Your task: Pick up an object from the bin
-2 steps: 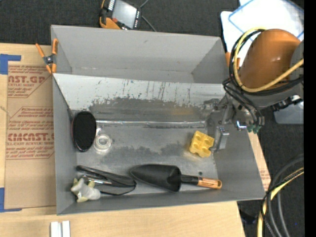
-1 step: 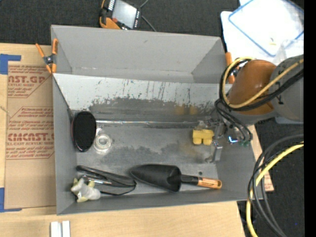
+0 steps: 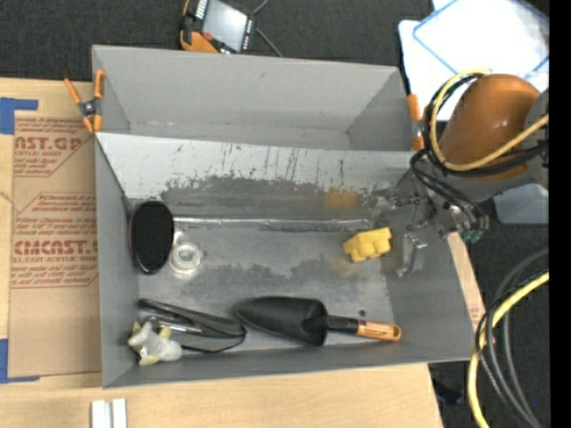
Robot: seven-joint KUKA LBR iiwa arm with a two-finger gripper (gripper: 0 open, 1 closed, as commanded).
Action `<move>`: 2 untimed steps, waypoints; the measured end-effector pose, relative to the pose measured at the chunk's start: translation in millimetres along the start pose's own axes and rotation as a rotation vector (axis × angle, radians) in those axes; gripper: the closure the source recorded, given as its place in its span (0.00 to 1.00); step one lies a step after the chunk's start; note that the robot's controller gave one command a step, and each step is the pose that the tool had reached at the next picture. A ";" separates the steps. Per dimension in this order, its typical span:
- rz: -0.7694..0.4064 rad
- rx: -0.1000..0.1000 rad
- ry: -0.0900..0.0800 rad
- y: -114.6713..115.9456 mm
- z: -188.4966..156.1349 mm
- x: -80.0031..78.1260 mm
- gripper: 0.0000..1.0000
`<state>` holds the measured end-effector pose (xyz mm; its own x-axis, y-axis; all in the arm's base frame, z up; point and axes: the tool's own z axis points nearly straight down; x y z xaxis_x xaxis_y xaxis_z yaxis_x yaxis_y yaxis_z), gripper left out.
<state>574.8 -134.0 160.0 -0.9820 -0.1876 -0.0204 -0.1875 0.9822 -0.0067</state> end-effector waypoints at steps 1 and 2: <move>0.078 -0.003 0.002 4.5 95.4 1.2 0.00; 0.094 -0.001 0.001 -16.4 90.2 -13.7 0.00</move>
Offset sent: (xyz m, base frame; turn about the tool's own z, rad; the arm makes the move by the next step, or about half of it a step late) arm 0.0175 -0.0146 -0.0900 0.0938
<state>593.2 -147.7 70.3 -0.9953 -0.0948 -0.0194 -0.0948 0.9955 -0.0036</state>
